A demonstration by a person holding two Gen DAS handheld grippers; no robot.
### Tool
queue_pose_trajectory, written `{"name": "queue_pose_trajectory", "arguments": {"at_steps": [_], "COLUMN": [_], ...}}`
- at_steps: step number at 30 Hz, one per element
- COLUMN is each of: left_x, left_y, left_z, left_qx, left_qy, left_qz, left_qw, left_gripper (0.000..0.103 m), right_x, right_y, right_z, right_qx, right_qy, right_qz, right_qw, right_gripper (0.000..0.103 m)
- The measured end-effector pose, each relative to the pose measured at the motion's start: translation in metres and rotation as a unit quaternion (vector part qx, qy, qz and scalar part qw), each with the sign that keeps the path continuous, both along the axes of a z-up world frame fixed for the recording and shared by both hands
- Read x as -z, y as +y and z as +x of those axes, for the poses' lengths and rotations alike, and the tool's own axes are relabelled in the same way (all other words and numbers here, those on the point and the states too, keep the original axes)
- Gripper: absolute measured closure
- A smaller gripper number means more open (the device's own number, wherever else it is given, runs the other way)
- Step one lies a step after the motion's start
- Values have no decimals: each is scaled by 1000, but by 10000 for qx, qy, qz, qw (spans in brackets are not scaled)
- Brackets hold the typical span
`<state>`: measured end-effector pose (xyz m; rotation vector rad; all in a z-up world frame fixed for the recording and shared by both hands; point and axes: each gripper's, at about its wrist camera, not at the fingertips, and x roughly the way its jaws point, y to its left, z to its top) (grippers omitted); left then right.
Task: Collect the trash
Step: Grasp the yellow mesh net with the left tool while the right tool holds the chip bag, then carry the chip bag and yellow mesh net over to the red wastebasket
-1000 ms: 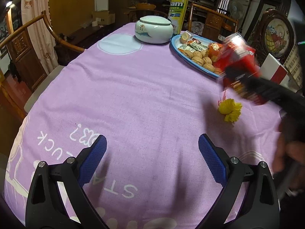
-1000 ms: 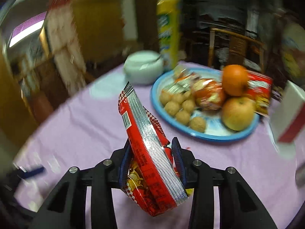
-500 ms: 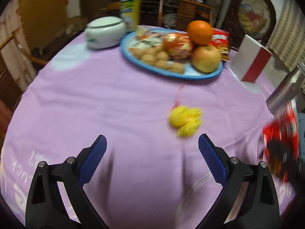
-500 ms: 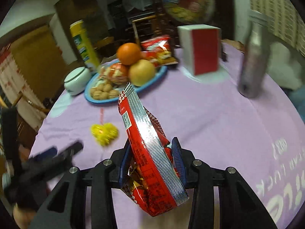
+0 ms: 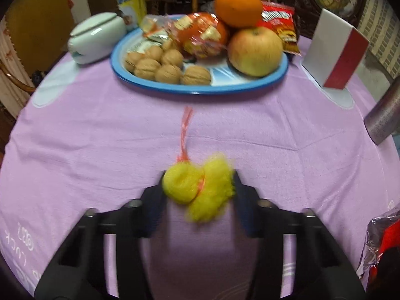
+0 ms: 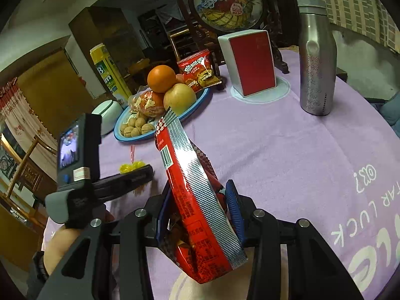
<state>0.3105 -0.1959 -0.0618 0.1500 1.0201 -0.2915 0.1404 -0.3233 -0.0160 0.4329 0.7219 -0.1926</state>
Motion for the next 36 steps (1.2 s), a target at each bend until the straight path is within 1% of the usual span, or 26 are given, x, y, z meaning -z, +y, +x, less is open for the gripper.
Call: {"name": "queue_pose_trajectory", "arguments": {"at_steps": [3,7,10,13,14,16,17,19,22,25,27,29,31,34,36], "left_x": [-4,-19,-35,-52,-58,-64,-69,-78,-87,-91,-90,-89,-88,-86,-86], "left_y": [3,28,58,97,116,138,155,185,215,243,261,280,296,326,350], "left_z": [-9,-28,-50,-81,-97,-116,-130,-152,-181,-210,-229,-249,-268,-299,-322], "left_qx": [77,54,-40,-158,-224,-305,-394,-658,-898,-1129,-1275,-1394,-1515,-1707,-1894], "left_qy": [-157,-158,-263,-381,-447,-516,-564,-703,-910,-1068,-1115,-1146,-1181,-1240,-1331], "left_qz": [82,-77,-149,-239,-254,-300,-349,-418,-326,-240,-310,-473,-528,-601,-627], "left_qw": [9998,9998,9995,9989,9984,9978,9970,9945,9913,9876,9851,9824,9799,9756,9708], "left_gripper": [62,62,62,62,62,62,62,62,62,62,62,62,62,62,62], "right_x": [1,0,0,0,1,2,1,1,3,2,2,-1,-5,-15,-22], "right_y": [1,7,17,33,41,62,69,92,125,166,184,205,226,269,295], "right_z": [0,-2,-2,-1,-1,-1,-2,-5,-10,-23,-33,-47,-58,-79,-92], "right_qx": [-29,-130,-357,-617,-756,-1118,-1253,-1629,-2108,-2528,-2735,-2947,-3183,-3600,-3860], "right_qy": [3,-29,-60,-78,-73,-63,-71,-79,48,166,210,217,182,90,13], "right_qz": [48,25,37,81,87,67,68,32,166,-87,-89,-11,1,-82,-75], "right_qw": [10000,9999,9993,9980,9971,9937,9921,9866,9774,9673,9616,9553,9478,9329,9225], "right_gripper": [61,61,61,61,61,61,61,61,61,61,61,61,61,61,61]}}
